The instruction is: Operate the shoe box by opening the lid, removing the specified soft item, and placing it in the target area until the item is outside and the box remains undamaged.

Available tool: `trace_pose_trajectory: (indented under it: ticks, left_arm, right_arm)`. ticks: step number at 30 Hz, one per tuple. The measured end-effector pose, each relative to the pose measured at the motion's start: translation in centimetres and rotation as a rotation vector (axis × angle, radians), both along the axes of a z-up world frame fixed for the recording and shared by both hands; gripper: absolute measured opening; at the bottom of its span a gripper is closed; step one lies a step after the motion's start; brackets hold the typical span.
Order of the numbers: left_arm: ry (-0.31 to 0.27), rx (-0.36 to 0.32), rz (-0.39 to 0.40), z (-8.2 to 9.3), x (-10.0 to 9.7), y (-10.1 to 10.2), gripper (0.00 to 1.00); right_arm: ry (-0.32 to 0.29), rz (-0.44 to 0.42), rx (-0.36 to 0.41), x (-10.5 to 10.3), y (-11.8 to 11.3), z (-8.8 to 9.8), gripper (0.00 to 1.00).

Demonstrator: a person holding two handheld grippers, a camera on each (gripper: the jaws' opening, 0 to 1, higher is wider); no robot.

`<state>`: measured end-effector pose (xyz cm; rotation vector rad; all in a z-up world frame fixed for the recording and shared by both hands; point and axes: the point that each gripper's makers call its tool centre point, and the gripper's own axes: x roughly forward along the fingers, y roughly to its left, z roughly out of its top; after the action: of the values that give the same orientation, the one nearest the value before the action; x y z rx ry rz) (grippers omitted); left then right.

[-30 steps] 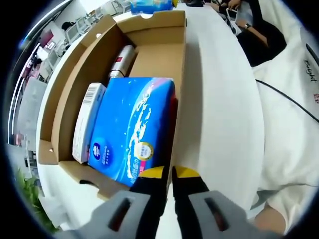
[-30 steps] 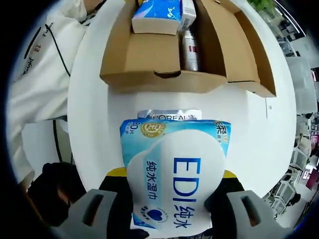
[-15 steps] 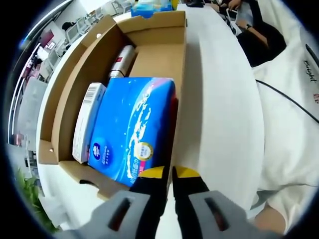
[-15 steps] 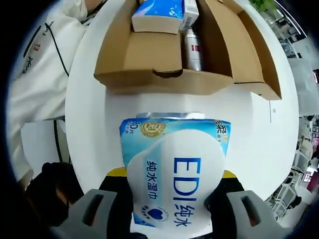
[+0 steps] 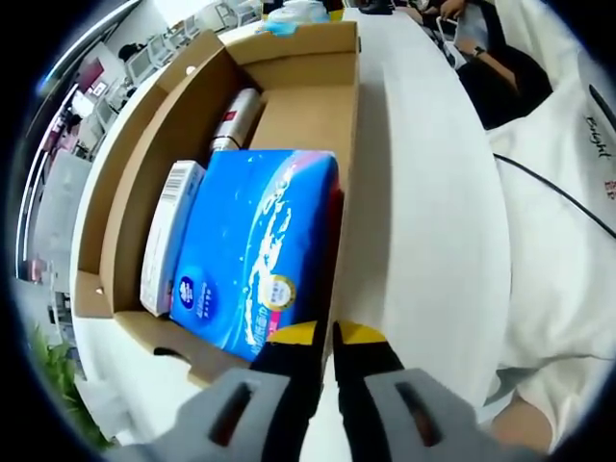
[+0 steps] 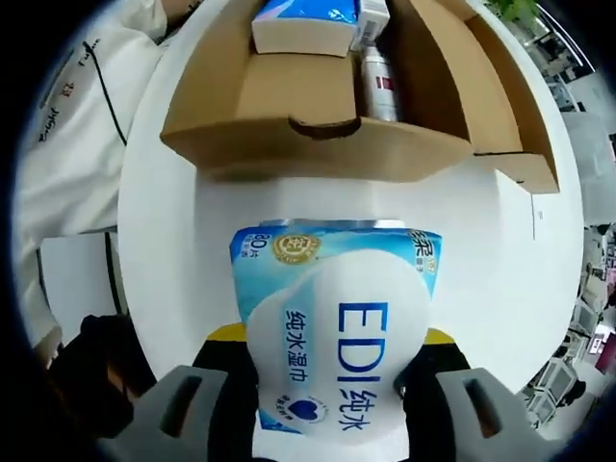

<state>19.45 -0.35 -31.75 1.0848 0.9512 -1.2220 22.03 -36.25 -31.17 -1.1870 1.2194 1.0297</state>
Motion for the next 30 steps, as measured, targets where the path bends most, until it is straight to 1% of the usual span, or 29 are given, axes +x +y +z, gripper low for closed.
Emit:
trace_pose_trajectory:
  ticks: [2,4,8,13,18,24,30]
  left_arm:
    - [-0.001,0.0,0.0,0.0,0.0,0.0,0.05]
    - [-0.004,-0.002,-0.001,0.0,0.0,0.0,0.05]
    - [-0.003,-0.001,-0.002,0.0,0.0,0.0,0.05]
    - [0.004,0.002,0.0,-0.1,0.0,0.0,0.05]
    - [0.001,0.004,-0.005,-0.2,0.1,0.1,0.05]
    - [0.003,0.005,-0.003,-0.2,0.1,0.1,0.05]
    - [0.002,0.004,-0.003,-0.2,0.0,0.1,0.05]
  right_arm:
    - [0.015,-0.004,-0.003,-0.2,0.0,-0.5,0.58]
    - [0.011,-0.001,-0.002,-0.1,-0.1,-1.3,0.58]
    - [0.024,-0.014,-0.001,-0.2,-0.3,-2.0,0.58]
    - [0.018,-0.012,0.003,-0.2,-0.2,-1.7,0.58]
    - [0.02,-0.002,0.002,0.0,0.0,-1.8,0.58]
    - [0.018,-0.009,0.008,0.3,0.3,-1.8,0.58]
    - [0.019,-0.017,0.013,0.2,0.3,-1.9,0.58]
